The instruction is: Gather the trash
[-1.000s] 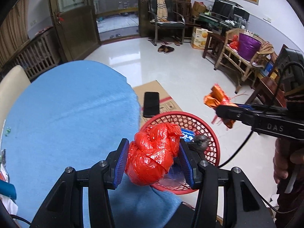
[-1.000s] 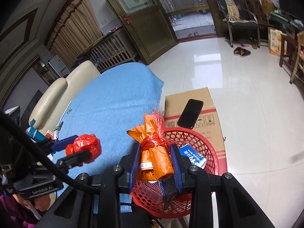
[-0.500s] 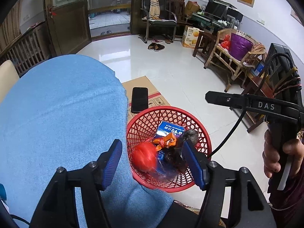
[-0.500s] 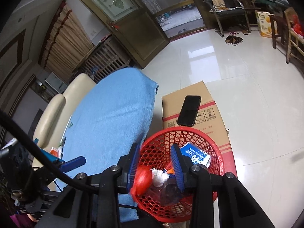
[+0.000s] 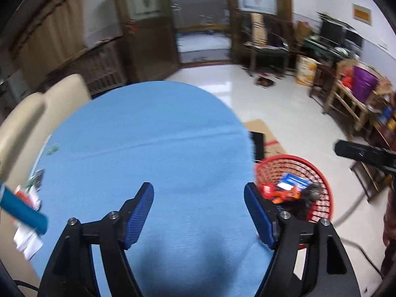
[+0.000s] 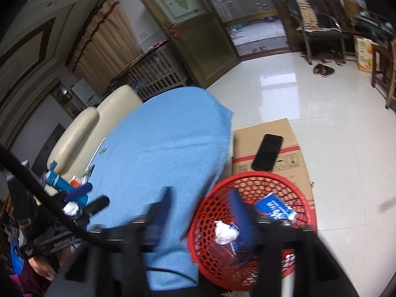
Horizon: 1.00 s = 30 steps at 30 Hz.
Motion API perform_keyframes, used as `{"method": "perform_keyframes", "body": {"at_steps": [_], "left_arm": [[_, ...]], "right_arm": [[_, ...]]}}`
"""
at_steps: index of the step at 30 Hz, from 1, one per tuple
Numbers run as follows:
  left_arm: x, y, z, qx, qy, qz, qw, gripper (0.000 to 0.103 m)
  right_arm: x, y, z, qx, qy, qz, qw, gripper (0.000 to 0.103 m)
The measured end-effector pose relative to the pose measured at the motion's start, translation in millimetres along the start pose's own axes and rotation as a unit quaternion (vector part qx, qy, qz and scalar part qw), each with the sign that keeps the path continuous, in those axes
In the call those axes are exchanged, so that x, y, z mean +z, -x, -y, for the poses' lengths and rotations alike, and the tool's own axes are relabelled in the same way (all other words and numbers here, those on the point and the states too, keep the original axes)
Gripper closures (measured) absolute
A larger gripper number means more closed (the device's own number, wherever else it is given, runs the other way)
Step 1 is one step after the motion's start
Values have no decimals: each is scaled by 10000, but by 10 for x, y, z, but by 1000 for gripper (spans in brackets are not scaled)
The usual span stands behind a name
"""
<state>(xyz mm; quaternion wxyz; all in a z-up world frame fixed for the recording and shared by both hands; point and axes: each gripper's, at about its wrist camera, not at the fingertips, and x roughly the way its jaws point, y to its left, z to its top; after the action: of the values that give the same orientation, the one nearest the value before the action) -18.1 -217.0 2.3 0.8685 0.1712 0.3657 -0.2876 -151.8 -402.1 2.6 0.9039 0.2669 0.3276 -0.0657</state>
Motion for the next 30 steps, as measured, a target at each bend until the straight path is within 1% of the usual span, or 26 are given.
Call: {"method": "perform_keyframes", "body": {"at_steps": [5, 10, 15, 17, 20, 21, 24, 26, 30], "left_arm": [[-99, 152, -348, 606, 307, 165, 9976, 24], [-221, 327, -697, 1139, 624, 323, 9910, 22], [-370, 579, -1051, 1689, 949, 505, 9798, 21], [-438, 711, -1185, 2024, 1048, 585, 9719, 19], [-527, 865, -1320, 2385, 1136, 709, 9619, 15], [-565, 918, -1353, 2469, 1177, 746, 9590, 13], [-684, 1083, -1461, 2621, 1293, 790, 9531, 13], [-752, 1180, -1521, 2680, 1376, 781, 9504, 13], [-844, 1366, -1572, 2724, 1432, 844, 9477, 13]], "right_arm": [[-11, -87, -374, 105, 339, -34, 9994, 35], [-22, -173, -759, 162, 687, -41, 9975, 35], [-79, -189, -1233, 177, 1026, 100, 9945, 35], [-120, -184, -1408, 148, 1164, 192, 9929, 35], [-210, -182, -1670, 189, 1260, 309, 9914, 35], [-232, -183, -1732, 216, 1262, 323, 9912, 35], [-339, -193, -1973, 189, 1367, 414, 9896, 35], [-393, -204, -2086, 175, 1391, 441, 9891, 35], [-479, -228, -2348, 210, 1504, 460, 9873, 35]]}}
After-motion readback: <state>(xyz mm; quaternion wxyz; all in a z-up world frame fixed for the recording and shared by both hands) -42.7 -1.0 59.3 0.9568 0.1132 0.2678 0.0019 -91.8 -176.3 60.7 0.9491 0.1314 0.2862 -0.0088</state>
